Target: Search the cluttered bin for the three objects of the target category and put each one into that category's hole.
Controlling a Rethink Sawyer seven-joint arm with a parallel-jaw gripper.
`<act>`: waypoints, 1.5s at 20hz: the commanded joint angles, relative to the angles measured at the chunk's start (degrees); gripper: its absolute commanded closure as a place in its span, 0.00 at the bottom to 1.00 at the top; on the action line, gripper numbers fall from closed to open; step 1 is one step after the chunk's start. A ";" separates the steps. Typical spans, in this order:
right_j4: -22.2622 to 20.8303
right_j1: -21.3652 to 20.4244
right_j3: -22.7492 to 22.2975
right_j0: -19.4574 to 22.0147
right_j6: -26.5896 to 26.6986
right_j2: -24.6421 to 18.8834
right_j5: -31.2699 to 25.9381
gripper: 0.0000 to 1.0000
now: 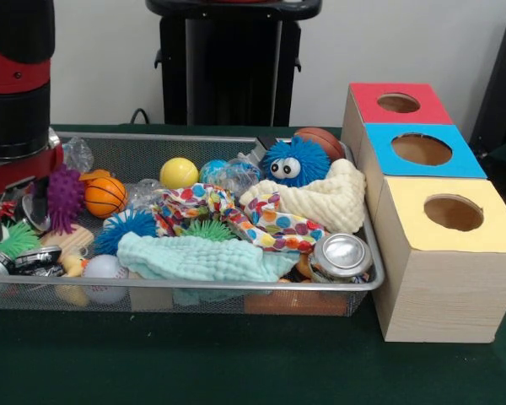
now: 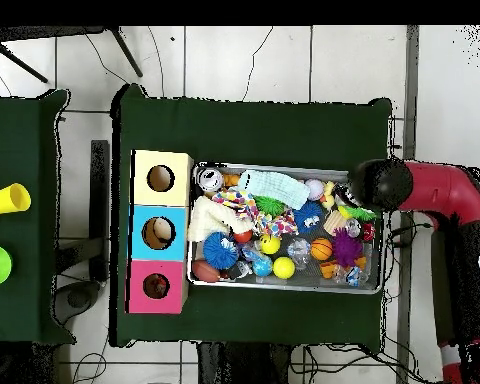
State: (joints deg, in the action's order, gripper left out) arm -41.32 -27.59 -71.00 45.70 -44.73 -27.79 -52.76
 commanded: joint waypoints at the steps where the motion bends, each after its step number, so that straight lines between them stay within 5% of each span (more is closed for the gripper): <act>1: -1.91 1.00 -3.16 1.06 2.69 3.49 -2.10 0.00; 15: 1.22 4.61 -6.13 4.75 4.80 -0.66 2.50 0.00; 30: 3.95 0.44 -15.18 6.05 2.61 -4.83 9.29 0.00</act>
State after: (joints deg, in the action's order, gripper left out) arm -38.58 -26.13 -78.90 51.10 -44.73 -27.69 -47.90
